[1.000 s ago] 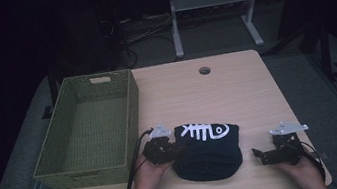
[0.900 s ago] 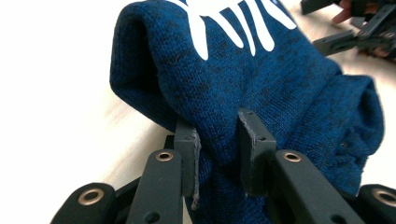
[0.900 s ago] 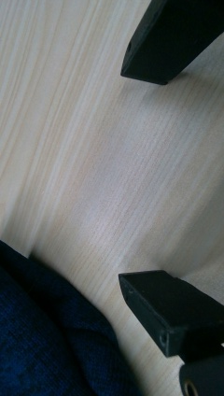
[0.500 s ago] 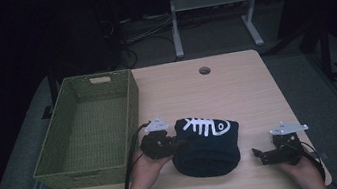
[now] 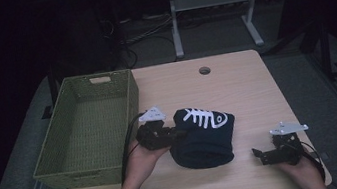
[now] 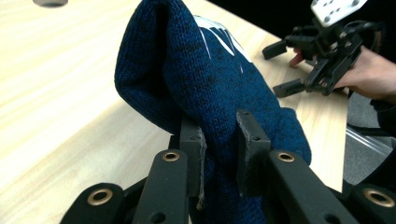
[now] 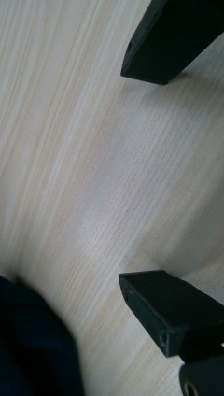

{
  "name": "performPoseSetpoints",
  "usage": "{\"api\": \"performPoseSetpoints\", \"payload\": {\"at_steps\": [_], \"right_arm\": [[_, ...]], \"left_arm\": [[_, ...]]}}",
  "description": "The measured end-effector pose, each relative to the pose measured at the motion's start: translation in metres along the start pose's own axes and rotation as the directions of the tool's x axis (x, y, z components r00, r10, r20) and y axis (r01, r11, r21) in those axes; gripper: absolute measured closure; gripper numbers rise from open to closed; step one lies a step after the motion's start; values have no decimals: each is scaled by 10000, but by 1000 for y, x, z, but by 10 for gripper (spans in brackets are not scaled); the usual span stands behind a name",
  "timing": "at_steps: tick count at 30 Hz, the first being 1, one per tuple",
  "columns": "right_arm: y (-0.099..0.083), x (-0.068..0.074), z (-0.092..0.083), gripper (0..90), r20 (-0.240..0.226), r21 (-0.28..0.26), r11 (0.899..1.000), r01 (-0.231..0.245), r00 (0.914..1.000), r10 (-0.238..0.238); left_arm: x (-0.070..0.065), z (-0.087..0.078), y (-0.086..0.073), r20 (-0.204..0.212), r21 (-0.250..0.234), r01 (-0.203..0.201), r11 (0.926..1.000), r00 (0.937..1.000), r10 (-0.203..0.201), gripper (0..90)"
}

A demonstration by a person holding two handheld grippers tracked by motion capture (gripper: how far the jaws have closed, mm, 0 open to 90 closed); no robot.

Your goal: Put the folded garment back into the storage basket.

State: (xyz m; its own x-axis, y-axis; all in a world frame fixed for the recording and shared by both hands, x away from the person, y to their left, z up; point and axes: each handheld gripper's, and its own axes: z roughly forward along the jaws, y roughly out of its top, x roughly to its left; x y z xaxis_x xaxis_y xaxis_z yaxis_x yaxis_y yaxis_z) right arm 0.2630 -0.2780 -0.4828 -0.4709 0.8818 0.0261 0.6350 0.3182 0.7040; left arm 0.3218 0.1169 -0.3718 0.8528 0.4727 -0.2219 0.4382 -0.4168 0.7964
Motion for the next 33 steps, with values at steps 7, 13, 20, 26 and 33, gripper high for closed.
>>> {"api": "performPoseSetpoints", "payload": {"at_steps": [7,13,20,26,33], "right_arm": [[0,0,0,26,-2,14,10000,-25,10000,25],[0,0,0,27,10,4,10000,-17,10000,17],[0,0,0,26,-2,-1,10000,-17,10000,17],[0,0,0,26,-1,9,10000,-17,10000,17],[0,0,0,26,-2,7,10000,-15,10000,15]], "left_arm": [[6,-13,9,80,-194,-238,9995,9997,240,758],[11,-26,14,65,-305,-329,9990,9994,332,758],[17,-44,22,-116,-414,-398,9983,9992,393,757],[22,-59,25,-266,-513,-395,9979,9989,382,757],[28,-76,29,-481,-563,-386,9977,9982,359,757]]}}
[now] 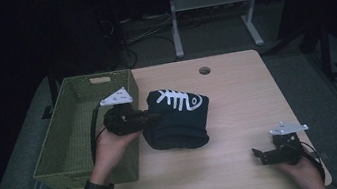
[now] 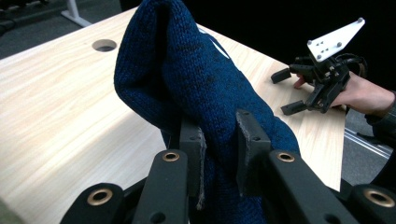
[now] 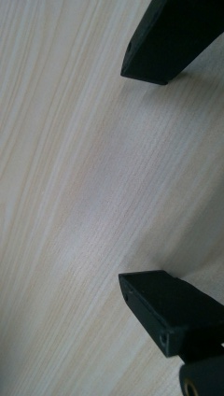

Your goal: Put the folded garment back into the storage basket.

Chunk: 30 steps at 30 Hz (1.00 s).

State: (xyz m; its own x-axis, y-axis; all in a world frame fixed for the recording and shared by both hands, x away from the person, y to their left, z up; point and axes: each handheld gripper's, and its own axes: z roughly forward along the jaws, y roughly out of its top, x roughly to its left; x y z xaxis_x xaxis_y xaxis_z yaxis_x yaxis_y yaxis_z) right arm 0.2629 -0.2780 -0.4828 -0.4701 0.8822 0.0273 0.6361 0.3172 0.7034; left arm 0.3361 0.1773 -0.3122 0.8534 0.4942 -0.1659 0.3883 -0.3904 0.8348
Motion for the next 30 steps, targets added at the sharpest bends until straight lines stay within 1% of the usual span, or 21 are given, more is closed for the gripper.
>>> {"api": "performPoseSetpoints", "payload": {"at_steps": [3,10,15,20,21,22,30], "right_arm": [[0,0,0,26,-1,2,10000,-5,10000,5],[0,0,0,26,7,-4,10000,-5,10000,5],[0,0,0,27,10,-3,10000,-3,10000,3],[0,0,0,26,10,-3,10000,-7,10000,7],[0,0,0,27,12,-6,10000,-2,10000,2],[0,0,0,27,12,-6,10000,-2,10000,2],[0,0,0,26,10,-2,10000,-5,10000,5]], "left_arm": [[3,-9,3,-183,0,-6,10000,9998,6,757],[9,-29,8,-466,-99,6,10000,9989,-11,756],[15,-45,11,-702,-279,26,9996,9975,-46,756],[20,-58,12,-863,-450,156,9989,9961,-194,756],[21,-63,12,-911,-503,173,9986,9956,-219,755],[21,-63,12,-911,-503,173,9986,9956,-219,755],[26,-86,13,-1266,-611,201,9979,9916,-277,755]]}}
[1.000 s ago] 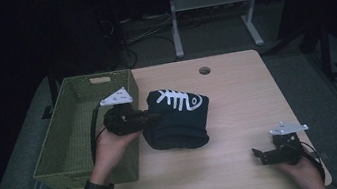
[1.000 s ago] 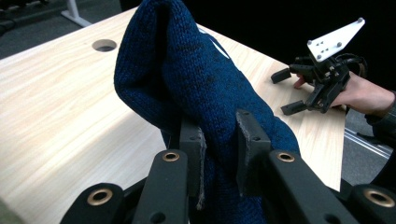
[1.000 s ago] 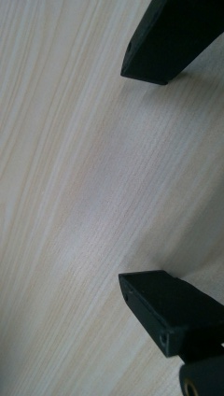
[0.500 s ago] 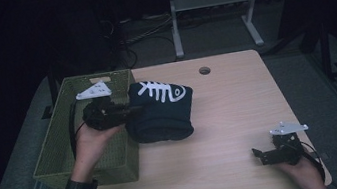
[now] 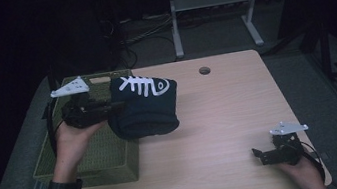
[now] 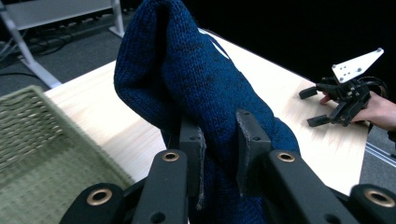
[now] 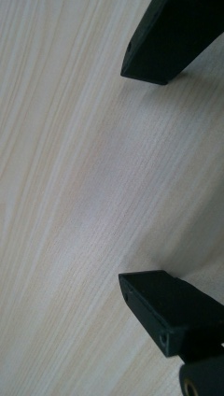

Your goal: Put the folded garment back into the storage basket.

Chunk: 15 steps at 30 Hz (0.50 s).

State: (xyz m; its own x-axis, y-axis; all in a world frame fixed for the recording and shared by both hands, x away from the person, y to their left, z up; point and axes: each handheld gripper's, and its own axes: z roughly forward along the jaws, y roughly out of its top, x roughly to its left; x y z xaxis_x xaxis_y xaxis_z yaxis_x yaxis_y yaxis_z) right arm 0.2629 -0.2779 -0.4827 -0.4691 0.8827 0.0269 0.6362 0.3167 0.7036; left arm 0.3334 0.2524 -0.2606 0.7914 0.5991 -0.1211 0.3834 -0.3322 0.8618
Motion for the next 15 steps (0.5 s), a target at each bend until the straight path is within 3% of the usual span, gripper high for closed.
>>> {"api": "performPoseSetpoints", "payload": {"at_steps": [15], "right_arm": [[0,0,0,27,3,-1,10000,-5,10000,5]], "left_arm": [[23,-48,-6,-765,-374,346,9987,9964,-374,755]]}}
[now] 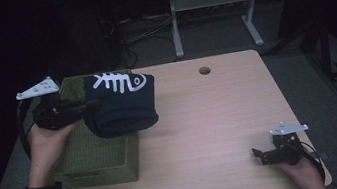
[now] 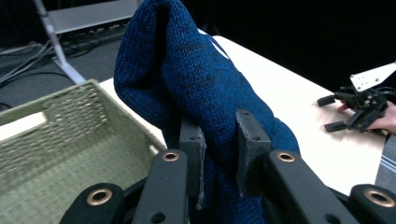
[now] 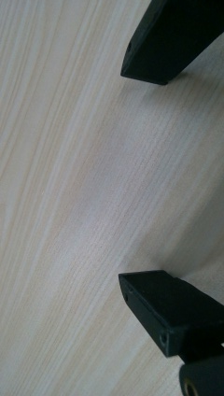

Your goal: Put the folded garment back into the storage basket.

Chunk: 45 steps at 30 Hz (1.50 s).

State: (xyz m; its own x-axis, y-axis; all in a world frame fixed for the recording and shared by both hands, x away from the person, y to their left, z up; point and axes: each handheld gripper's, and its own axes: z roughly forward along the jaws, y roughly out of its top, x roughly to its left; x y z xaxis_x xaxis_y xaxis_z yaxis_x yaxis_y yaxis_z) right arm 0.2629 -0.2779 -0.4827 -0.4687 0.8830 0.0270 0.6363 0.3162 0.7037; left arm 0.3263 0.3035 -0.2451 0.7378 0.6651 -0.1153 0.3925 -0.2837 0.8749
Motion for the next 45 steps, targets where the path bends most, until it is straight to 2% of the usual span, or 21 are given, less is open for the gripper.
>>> {"api": "performPoseSetpoints", "payload": {"at_steps": [7,15,22,31,36,40,45], "right_arm": [[0,0,0,27,0,3,10000,-2,10000,2],[0,0,0,27,5,2,10000,1,10000,-1],[0,0,0,27,15,15,10000,8,10000,-8],[0,0,0,27,12,10,10000,5,10000,-5],[0,0,0,27,-8,9,10000,6,10000,-6],[0,0,0,27,12,9,10000,7,10000,-7],[0,0,0,27,14,9,10000,8,10000,-8]], "left_arm": [[10,-26,-1,-481,-258,103,9996,9988,-115,755],[17,-43,-6,-898,-207,169,9996,9958,-187,755],[24,-53,-19,-1181,-87,374,9993,9923,-382,755],[36,-56,-40,-1313,226,654,9976,9894,-619,755],[42,-50,-59,-1172,591,771,9953,9907,-698,755],[44,-47,-67,-1085,738,795,9941,9915,-713,755],[46,-48,-74,-1108,1157,627,9913,9926,-499,754]]}}
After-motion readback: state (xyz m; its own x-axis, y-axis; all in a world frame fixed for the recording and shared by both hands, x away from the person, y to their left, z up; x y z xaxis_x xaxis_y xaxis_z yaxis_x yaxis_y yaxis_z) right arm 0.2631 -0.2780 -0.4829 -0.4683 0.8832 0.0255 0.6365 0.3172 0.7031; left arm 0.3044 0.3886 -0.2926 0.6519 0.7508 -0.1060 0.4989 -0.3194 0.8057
